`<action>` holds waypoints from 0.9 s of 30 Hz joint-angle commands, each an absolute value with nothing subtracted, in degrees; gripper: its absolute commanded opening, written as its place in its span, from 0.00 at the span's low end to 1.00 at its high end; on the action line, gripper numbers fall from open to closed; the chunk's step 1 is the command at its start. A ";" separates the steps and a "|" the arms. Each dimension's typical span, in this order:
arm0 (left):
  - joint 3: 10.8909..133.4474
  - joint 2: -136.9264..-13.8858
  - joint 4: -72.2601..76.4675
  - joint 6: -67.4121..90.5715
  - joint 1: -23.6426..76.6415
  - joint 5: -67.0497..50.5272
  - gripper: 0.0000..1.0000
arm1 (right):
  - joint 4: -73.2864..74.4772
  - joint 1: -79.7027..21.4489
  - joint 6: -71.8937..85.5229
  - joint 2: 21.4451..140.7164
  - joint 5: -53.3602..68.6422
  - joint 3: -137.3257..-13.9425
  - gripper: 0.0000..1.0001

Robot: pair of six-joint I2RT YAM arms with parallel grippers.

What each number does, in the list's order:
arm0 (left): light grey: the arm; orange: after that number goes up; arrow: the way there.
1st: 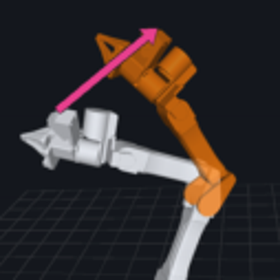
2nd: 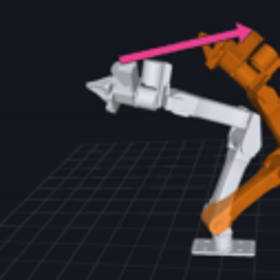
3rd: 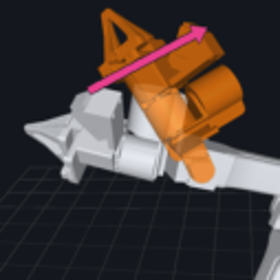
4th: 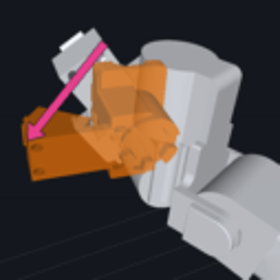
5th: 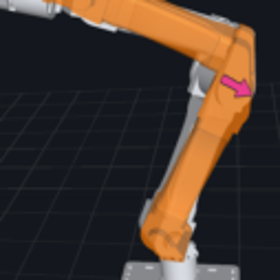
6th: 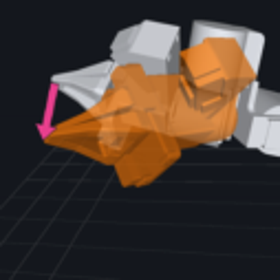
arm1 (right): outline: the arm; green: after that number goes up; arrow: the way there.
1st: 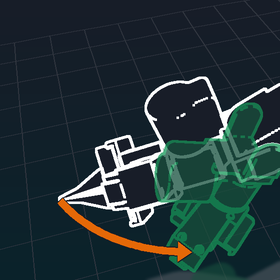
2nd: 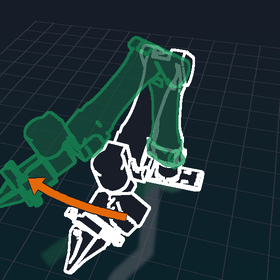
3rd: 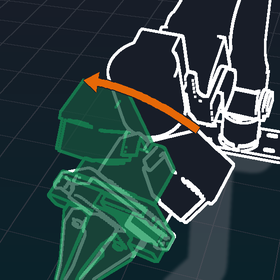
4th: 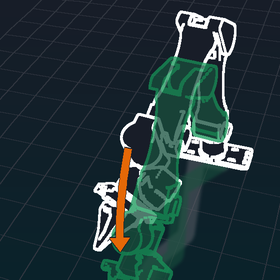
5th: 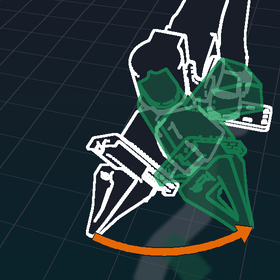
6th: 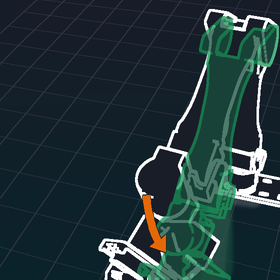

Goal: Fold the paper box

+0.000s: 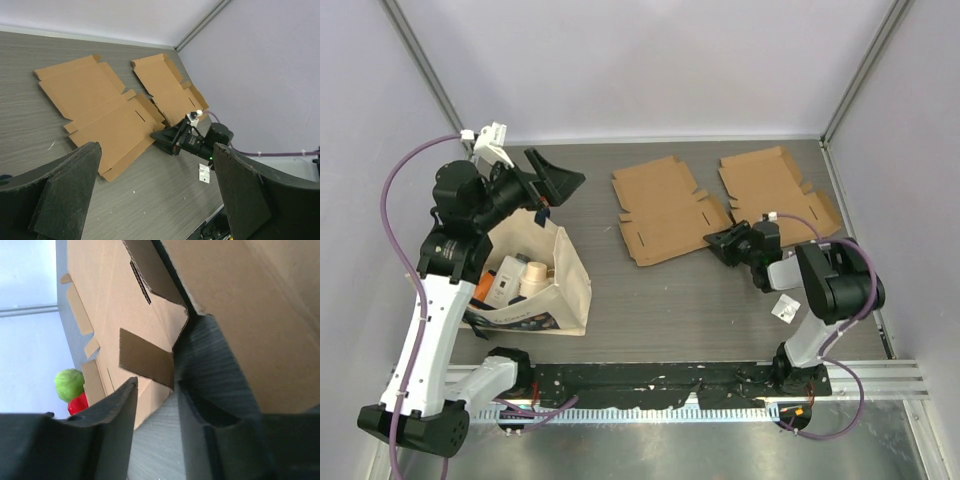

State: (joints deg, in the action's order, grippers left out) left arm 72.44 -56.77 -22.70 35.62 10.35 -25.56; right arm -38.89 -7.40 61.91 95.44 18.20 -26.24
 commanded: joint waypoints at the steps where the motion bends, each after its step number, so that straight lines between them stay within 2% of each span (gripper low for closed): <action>1: 71.98 -55.72 -19.16 36.21 11.51 -26.28 0.98 | -51.07 -11.42 64.95 101.50 10.73 -28.98 0.35; 2: 71.98 -55.81 -19.33 35.86 11.86 -25.93 0.97 | -50.46 -11.86 63.65 102.30 10.03 -30.05 0.19; 5: 73.30 -56.42 -21.44 33.76 14.41 -23.21 0.95 | -40.82 -12.22 57.69 99.42 8.36 -35.05 0.01; 10: 78.29 -60.63 -26.72 25.32 22.23 -18.46 0.95 | -4.36 -14.24 28.20 88.61 7.72 -51.72 0.01; 15: 82.61 -68.88 -25.32 16.36 30.49 -15.83 0.94 | 28.49 -14.33 15.13 85.17 7.91 -66.07 0.01; 19: 88.05 -75.05 -23.64 3.12 35.41 -18.36 0.96 | 41.03 -15.20 11.08 79.91 10.46 -71.10 0.01; 22: 91.92 -79.17 -24.52 -3.67 37.35 -22.32 0.97 | 45.78 -16.17 8.71 73.84 10.54 -73.47 0.01; 27: 94.05 -83.23 -22.88 -17.30 41.13 -20.21 0.99 | 50.97 -17.22 5.72 68.65 14.31 -75.85 0.01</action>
